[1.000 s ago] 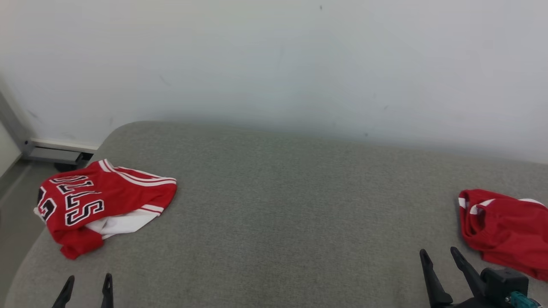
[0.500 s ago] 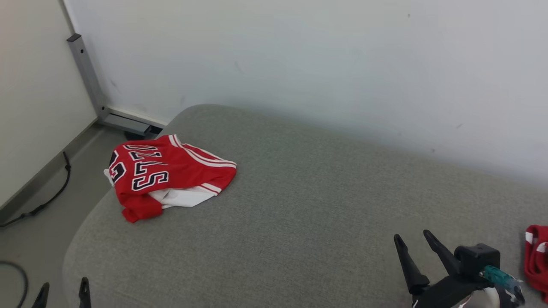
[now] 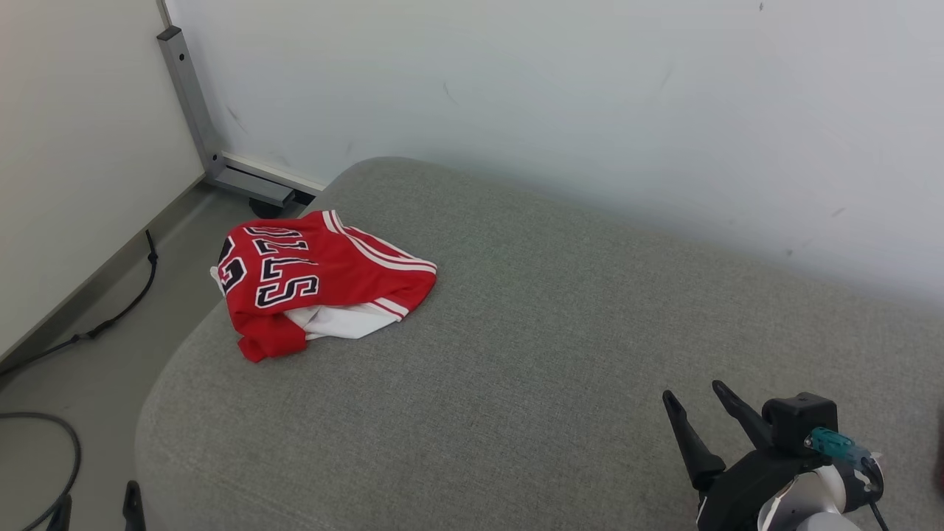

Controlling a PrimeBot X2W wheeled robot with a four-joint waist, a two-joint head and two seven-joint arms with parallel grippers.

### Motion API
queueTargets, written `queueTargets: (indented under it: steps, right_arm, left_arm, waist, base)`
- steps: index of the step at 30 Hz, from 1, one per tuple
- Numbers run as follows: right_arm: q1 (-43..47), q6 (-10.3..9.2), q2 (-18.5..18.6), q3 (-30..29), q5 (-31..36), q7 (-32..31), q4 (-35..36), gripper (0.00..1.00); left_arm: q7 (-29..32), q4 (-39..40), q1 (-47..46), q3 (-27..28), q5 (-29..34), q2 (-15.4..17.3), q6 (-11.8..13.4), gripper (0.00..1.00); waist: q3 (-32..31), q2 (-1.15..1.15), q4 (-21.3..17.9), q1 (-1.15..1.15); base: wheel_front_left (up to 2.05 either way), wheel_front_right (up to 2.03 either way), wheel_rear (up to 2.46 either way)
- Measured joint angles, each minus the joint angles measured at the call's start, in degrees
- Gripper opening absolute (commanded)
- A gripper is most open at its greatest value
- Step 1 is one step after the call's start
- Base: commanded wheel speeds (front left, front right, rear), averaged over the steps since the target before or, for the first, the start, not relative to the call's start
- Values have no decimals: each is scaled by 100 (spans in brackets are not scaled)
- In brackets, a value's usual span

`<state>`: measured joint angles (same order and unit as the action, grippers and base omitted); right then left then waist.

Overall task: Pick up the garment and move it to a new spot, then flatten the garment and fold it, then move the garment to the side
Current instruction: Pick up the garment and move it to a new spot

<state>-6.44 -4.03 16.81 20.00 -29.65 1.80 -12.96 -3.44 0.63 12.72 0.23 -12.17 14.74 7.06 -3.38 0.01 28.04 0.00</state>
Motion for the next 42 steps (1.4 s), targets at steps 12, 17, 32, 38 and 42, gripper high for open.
queueTargets:
  steps: [12, 17, 32, 38, 42]
  right_arm:
    - [14, 7, 19, 12, 2, -43, -110, 100]
    - [154, -10, 122, 13, 108, -133, 74, 100]
    - [-510, -154, 611, 55, 703, -790, 1151, 100]
    - [-947, -181, 677, 49, 923, -1089, 1578, 100]
    - [-1147, -209, 744, -24, 1013, -1251, 1755, 100]
  left_arm:
    - [524, -609, -1830, -453, -735, 348, -1073, 100]
    - [976, -1518, -3263, -655, -1120, 499, -1468, 100]
    - [2304, -3311, -5010, -1252, -2619, 1597, -1463, 100]
    - [2760, -3838, -5522, -1336, -3227, 1837, -1463, 100]
    - [3014, -4161, -5847, -1563, -3278, 1985, -1463, 100]
  waist:
    - [25, 0, -81, 0]
    - [112, 0, -168, 0]
    - [964, 0, -896, 1]
    - [1449, 0, -1210, 1]
    - [1789, 0, -1392, 2]
  base:
    - [0, 0, 0]
    - [0, 0, 0]
    - [0, 0, 0]
    - [0, 0, 0]
    - [0, 0, 0]
